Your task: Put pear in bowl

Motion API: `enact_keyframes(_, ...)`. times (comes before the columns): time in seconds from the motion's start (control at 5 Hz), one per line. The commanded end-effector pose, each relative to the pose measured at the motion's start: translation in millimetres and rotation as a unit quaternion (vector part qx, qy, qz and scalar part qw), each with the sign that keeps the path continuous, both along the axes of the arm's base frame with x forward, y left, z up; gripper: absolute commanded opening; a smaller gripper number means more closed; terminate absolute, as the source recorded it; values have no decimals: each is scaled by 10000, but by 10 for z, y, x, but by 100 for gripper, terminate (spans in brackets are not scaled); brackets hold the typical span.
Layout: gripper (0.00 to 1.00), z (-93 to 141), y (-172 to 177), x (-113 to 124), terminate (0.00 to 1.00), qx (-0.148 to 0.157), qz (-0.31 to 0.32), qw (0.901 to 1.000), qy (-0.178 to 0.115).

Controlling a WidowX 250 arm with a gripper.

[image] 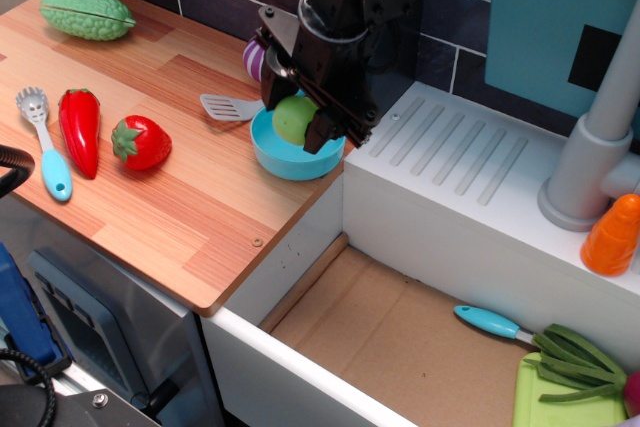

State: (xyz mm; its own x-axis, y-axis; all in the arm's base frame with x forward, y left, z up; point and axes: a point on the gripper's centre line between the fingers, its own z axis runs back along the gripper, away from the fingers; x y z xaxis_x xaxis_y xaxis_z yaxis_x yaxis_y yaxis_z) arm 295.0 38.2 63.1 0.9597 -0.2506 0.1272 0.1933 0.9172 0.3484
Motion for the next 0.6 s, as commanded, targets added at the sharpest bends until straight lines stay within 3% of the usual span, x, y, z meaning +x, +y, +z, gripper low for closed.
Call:
enact_keyframes(0.0, 100, 88, 106, 191, 0, -154, -433, 9986, -264)
enact_keyframes(0.2, 100, 88, 106, 191, 0, -154, -433, 9986, -264)
enact_keyframes(0.4, 100, 88, 106, 191, 100, -154, -433, 9986, -264)
